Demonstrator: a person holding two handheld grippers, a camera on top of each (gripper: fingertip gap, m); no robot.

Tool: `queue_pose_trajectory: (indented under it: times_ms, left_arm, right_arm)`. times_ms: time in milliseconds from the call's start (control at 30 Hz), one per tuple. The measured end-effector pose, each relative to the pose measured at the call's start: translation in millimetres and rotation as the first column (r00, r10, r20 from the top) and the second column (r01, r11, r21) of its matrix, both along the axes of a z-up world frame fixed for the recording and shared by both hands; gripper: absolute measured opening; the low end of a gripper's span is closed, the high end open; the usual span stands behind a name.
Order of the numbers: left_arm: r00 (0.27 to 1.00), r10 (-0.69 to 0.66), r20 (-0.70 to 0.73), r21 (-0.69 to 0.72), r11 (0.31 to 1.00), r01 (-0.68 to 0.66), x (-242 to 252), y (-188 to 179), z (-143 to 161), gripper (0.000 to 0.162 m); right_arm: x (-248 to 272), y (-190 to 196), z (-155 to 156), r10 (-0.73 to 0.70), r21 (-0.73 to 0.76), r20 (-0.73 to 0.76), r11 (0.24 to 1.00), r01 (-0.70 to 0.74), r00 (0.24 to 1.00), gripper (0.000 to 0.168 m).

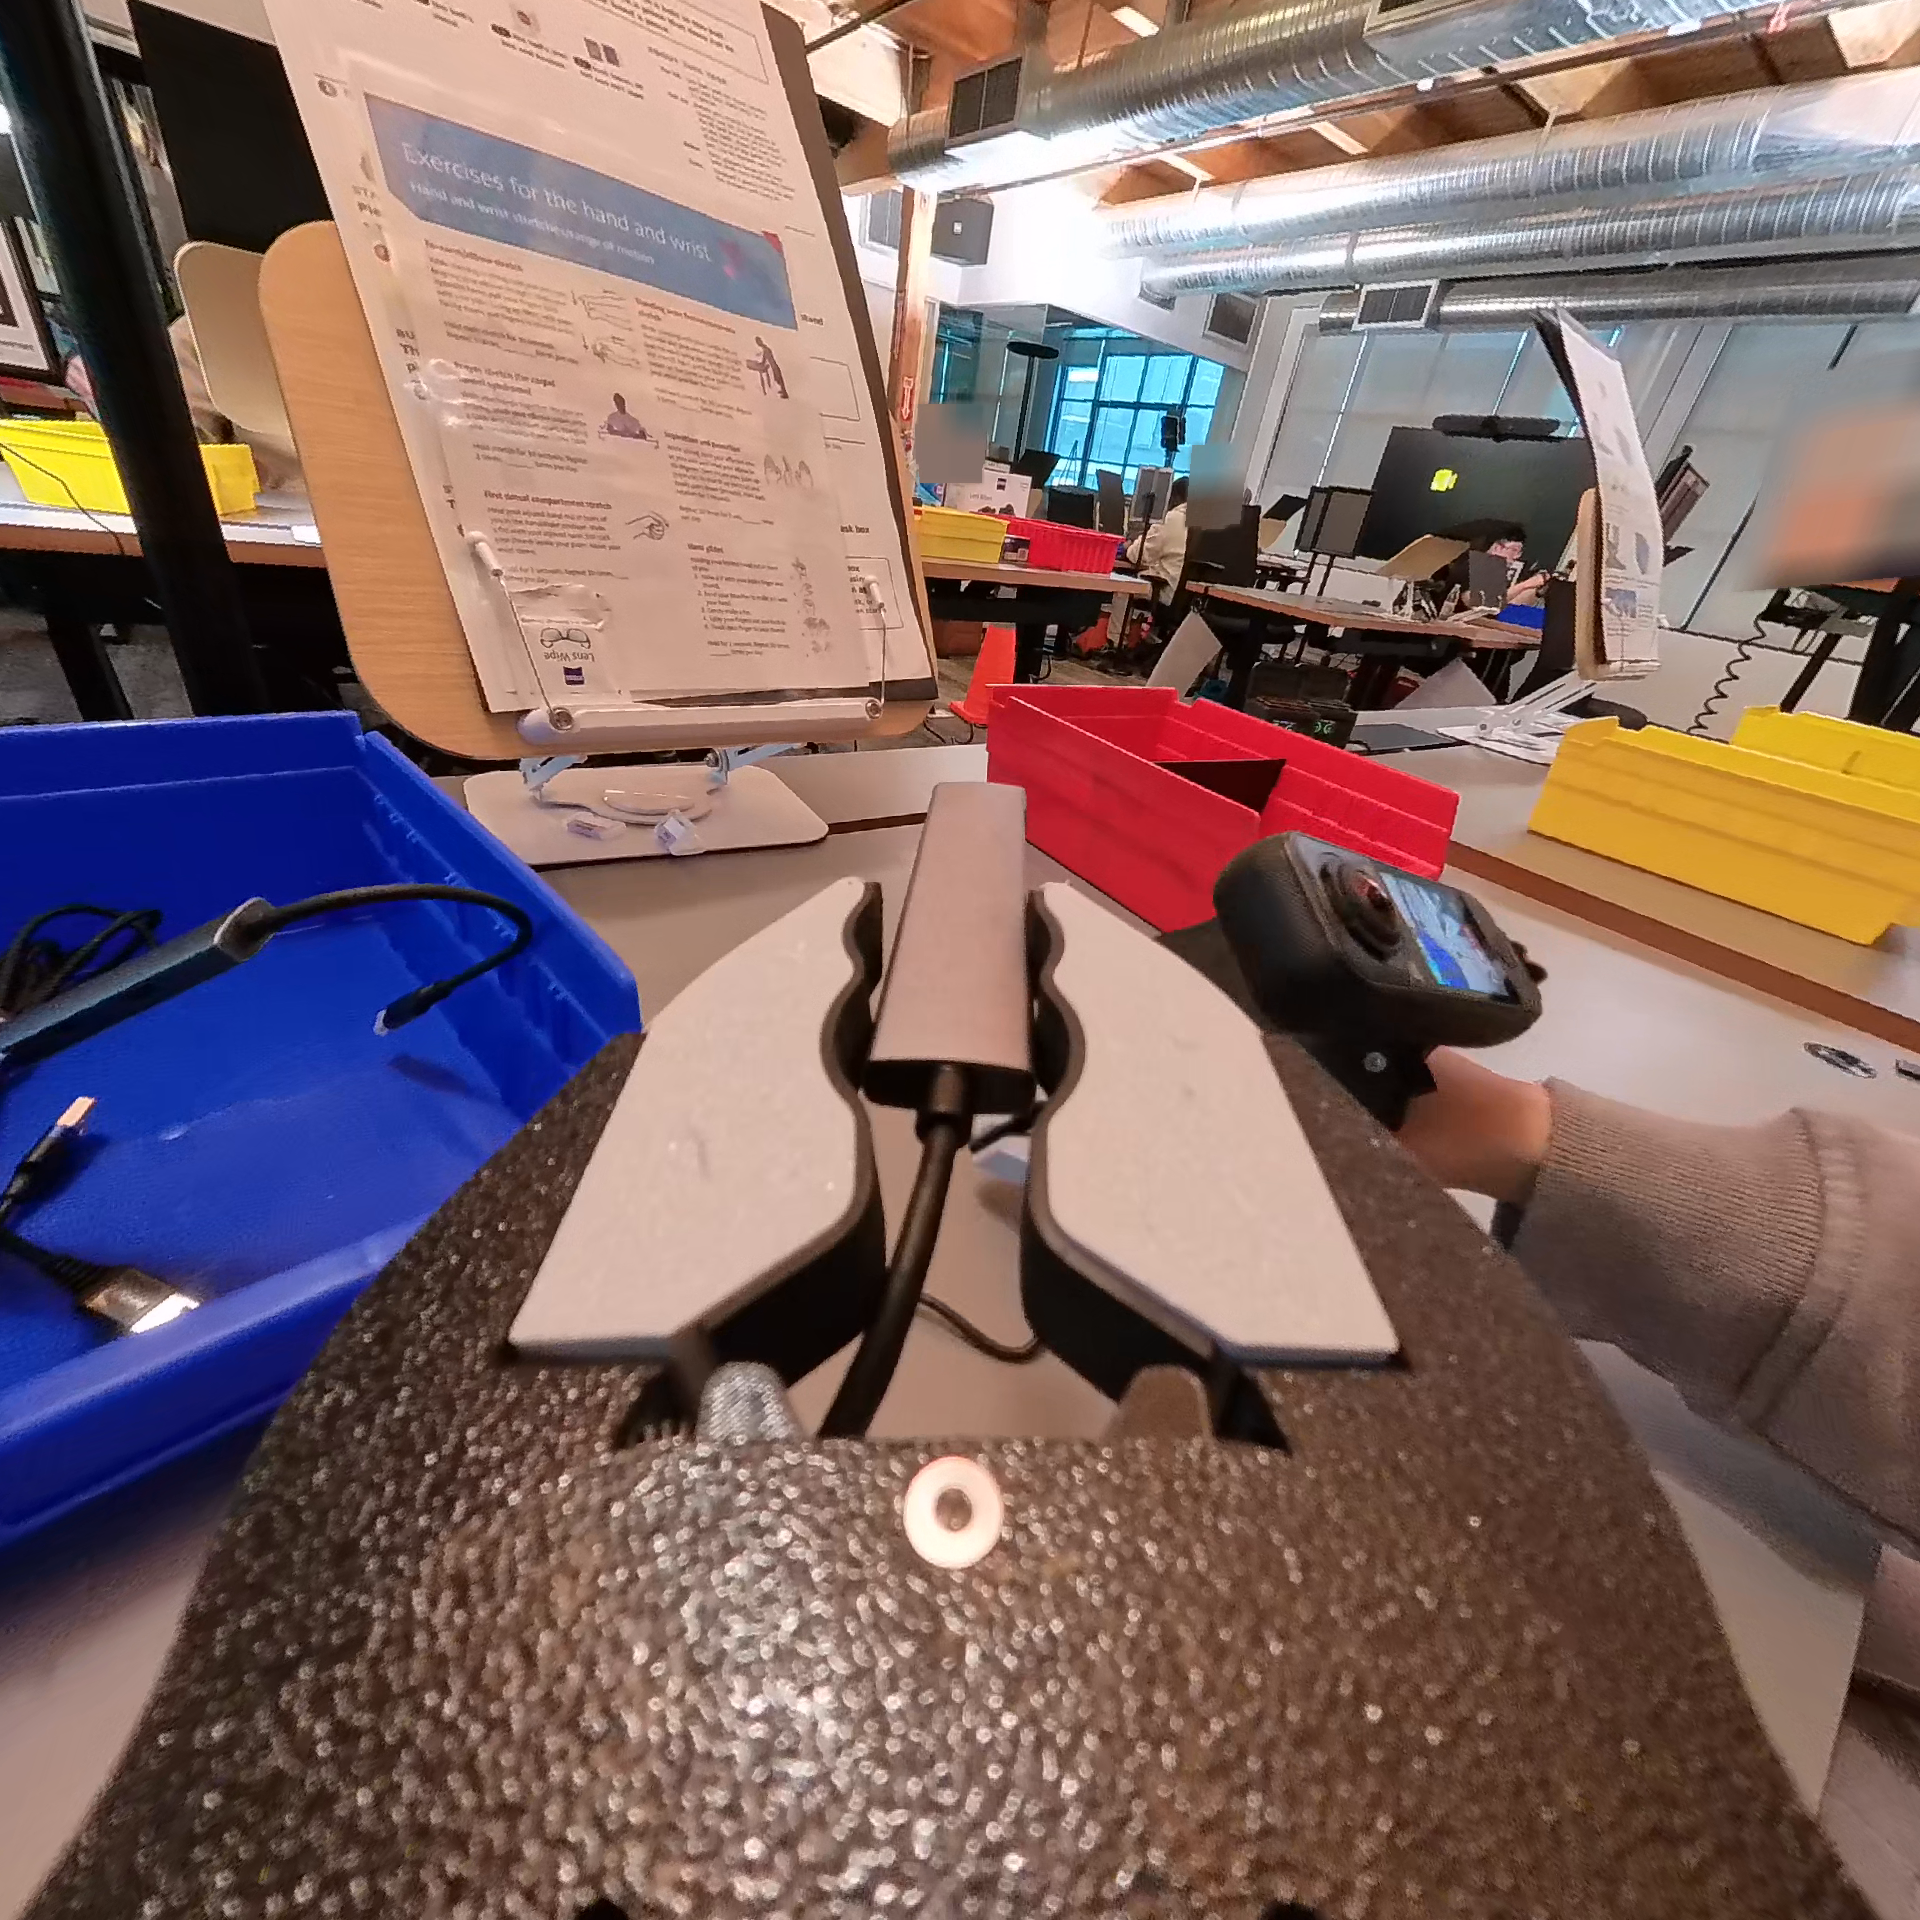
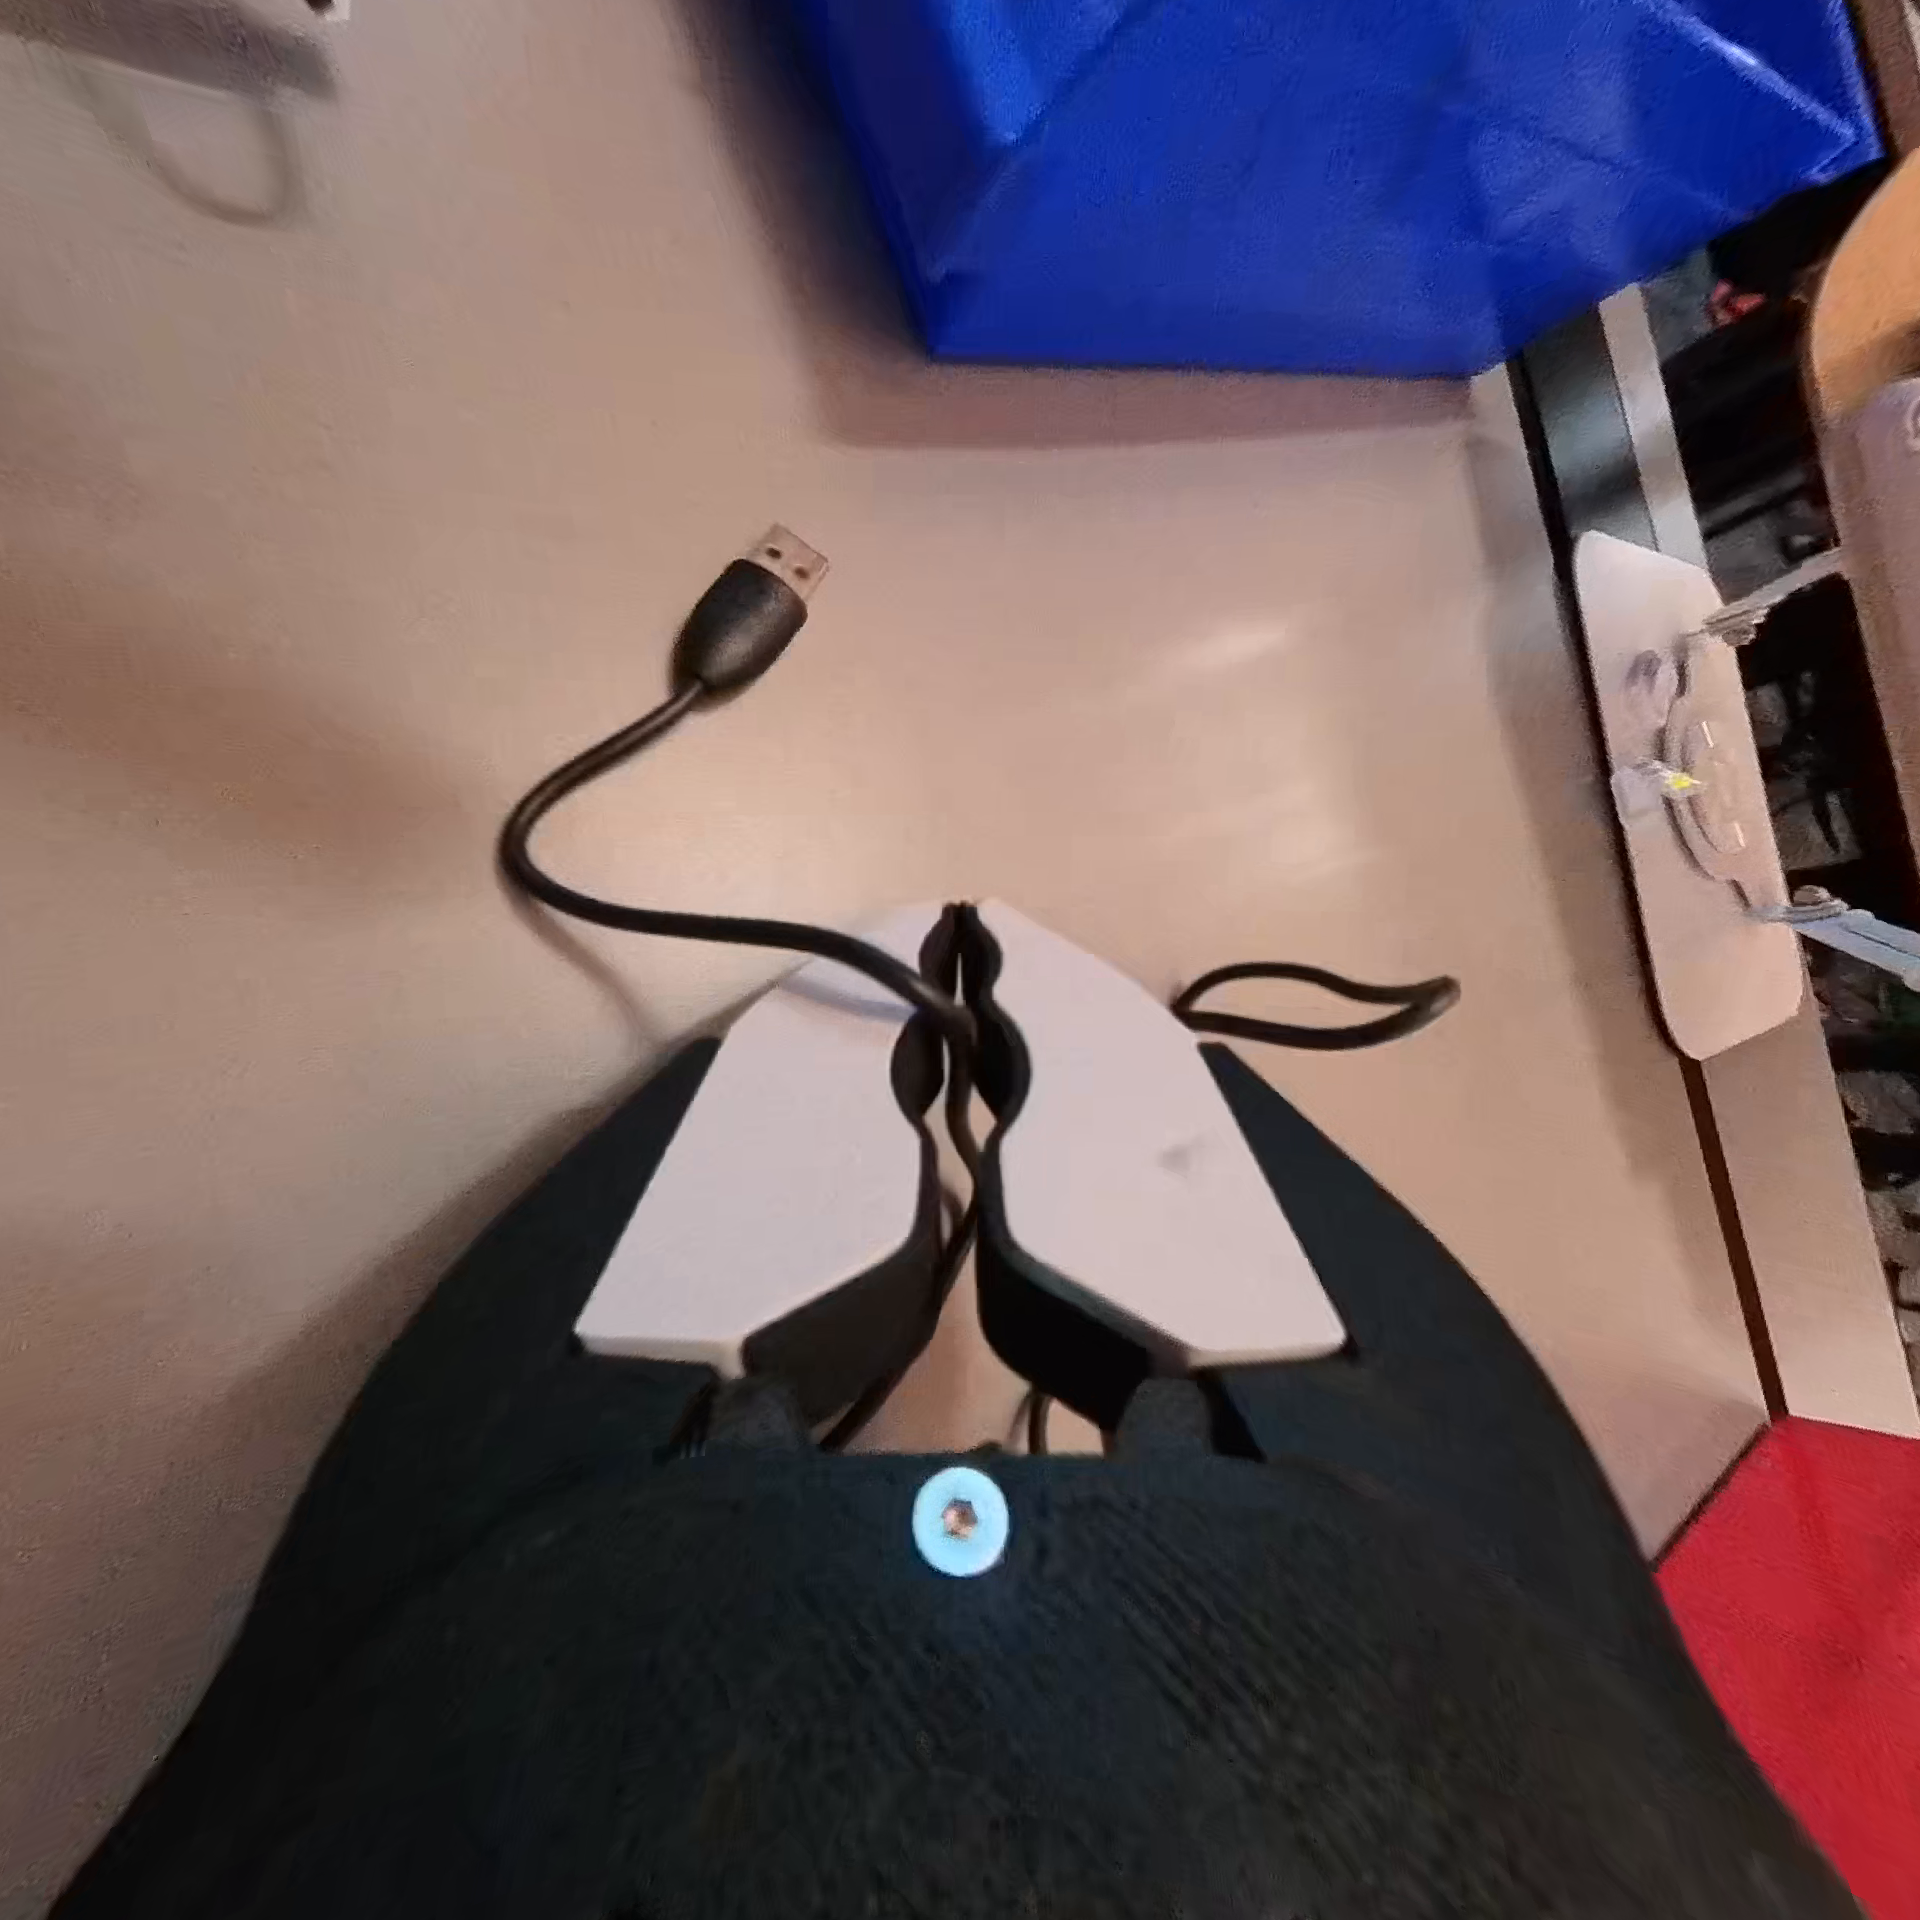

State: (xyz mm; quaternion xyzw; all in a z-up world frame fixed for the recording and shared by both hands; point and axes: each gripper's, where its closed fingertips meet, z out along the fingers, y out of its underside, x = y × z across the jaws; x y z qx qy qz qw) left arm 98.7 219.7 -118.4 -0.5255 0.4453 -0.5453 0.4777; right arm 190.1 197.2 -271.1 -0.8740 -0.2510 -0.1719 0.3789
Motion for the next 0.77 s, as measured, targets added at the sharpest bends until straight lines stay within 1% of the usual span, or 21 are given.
queue_pose_trajectory:
  times_ms: [33,167,233,300,400,467,533,633,700,767]
  left_arm:
    - [1.0,0.0,-0.001,0.0,1.0,0.0,0,0,0,0.026]
    - [1.0,0.005,0.0,-0.006,1.0,-0.005,-1,4,-1,0.026]
    - [1.0,0.009,0.001,-0.012,1.0,-0.009,-2,6,-1,0.026]
    - [1.0,0.012,0.005,-0.016,1.0,-0.012,-3,7,0,0.026]
    - [1.0,0.01,0.006,-0.021,1.0,-0.01,-3,7,0,0.026]
    - [1.0,0.005,0.004,-0.022,1.0,-0.005,-2,6,-1,0.026]
    - [1.0,0.0,0.0,-0.019,1.0,0.0,-1,3,-1,0.026]
    - [1.0,-0.008,-0.005,-0.015,1.0,0.008,0,1,-2,0.026]
    - [1.0,-0.008,-0.006,-0.015,1.0,0.008,0,1,-2,0.026]
    - [1.0,-0.008,-0.005,-0.022,1.0,0.008,-1,3,-2,0.026]
  right_arm:
    - [-1,1,1,0.001,0.006,0.002,1.0,-0.001,1.0,0.0]
    - [-10,-4,5,0.041,0.002,-0.037,0.999,-0.041,0.998,0.023]
    - [-5,-9,8,0.008,0.017,-0.036,1.0,-0.007,0.999,0.035]
    - [-5,-16,12,-0.002,0.029,-0.078,1.0,0.004,0.997,0.04]
    - [7,-23,13,-0.083,0.055,-0.145,0.994,0.092,0.986,0.051]
    - [17,-25,6,-0.155,0.011,-0.206,0.987,0.16,0.966,0.059]
    - [18,-20,3,-0.186,-0.014,-0.279,0.982,0.19,0.942,0.066]
    - [8,-6,2,-0.211,-0.076,-0.433,0.977,0.198,0.876,0.069]
    - [11,2,-1,-0.242,-0.119,-0.465,0.97,0.21,0.851,0.069]
    - [11,7,-7,-0.244,-0.175,-0.479,0.968,0.181,0.843,0.07]
